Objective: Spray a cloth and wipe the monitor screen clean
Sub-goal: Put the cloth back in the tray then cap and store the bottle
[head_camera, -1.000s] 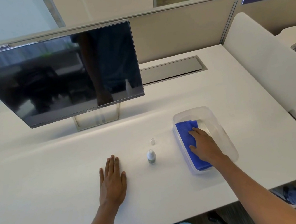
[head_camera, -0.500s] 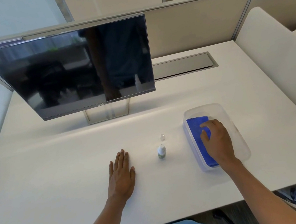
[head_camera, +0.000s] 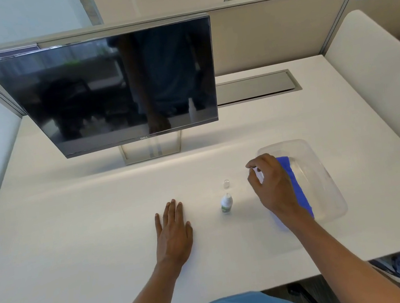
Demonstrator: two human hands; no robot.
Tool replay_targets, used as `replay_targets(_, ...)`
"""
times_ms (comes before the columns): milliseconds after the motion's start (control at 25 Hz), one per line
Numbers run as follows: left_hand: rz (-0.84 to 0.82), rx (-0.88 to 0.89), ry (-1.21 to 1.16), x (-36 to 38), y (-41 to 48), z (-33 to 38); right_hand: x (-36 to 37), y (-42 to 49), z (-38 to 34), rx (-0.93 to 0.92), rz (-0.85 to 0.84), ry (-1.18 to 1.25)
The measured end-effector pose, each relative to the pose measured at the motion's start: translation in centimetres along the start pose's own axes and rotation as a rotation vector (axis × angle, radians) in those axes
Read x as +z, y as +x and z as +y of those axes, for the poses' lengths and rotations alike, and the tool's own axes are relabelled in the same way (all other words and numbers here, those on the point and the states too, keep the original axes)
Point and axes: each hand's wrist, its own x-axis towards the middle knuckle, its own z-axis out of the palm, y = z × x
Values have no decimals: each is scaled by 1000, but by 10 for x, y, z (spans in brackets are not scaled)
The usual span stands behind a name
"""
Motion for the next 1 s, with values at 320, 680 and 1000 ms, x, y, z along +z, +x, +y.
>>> replay_targets(320, 120, 260, -131, -12, 17, 35, 39, 15, 4, 60, -268, -29)
replay_targets(680, 4, 287, -533, -24, 37, 71, 66, 27, 13, 145, -623, -147)
replay_targets(1000, -84, 258, -578, -21, 43, 73, 69, 24, 6, 227, -506, -41)
